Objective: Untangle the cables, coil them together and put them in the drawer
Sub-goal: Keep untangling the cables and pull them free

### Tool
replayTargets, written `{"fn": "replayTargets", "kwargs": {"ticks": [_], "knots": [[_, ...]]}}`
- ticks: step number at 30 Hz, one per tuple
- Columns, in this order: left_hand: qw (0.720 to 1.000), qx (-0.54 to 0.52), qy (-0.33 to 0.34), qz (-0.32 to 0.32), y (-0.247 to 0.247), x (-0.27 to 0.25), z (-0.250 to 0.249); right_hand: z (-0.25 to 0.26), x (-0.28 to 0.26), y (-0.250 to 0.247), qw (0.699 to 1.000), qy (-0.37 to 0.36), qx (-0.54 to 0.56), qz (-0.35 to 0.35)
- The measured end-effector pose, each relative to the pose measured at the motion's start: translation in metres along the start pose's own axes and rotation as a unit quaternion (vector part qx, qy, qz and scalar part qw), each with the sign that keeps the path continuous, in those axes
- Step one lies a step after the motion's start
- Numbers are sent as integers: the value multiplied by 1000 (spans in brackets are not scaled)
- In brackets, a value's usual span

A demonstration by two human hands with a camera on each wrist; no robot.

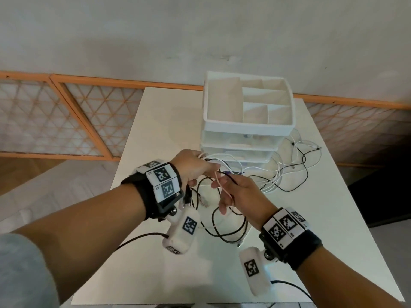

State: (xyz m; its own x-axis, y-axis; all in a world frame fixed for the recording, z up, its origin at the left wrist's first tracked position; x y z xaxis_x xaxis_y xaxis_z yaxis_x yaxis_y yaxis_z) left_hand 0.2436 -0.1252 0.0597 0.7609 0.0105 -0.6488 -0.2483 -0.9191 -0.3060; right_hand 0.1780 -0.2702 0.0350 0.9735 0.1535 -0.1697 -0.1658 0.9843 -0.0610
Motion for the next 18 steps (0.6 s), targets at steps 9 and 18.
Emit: {"fn": "replayTargets", "kwargs": {"ticks": [9, 18], "knots": [[995, 98, 14, -7, -4, 5, 5, 10, -10, -37, 992, -52, -115, -6], [963, 251, 80, -62, 2, -4, -4, 16, -7, -31, 944, -107, -299, 91]]}}
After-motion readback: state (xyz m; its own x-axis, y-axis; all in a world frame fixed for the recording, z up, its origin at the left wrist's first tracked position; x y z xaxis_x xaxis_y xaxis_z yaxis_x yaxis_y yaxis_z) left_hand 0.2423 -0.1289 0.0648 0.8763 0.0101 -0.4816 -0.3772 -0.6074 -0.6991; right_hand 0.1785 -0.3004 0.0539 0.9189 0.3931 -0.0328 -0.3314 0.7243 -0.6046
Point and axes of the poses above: each hand's wrist, its own x-axis towards the middle knuckle, its own y-axis out of the palm, z = x × y, the point moved 4 cm from there along x, towards the middle knuckle, and after that the axes turned 10 degrees about -y, right-handed, at the moved point
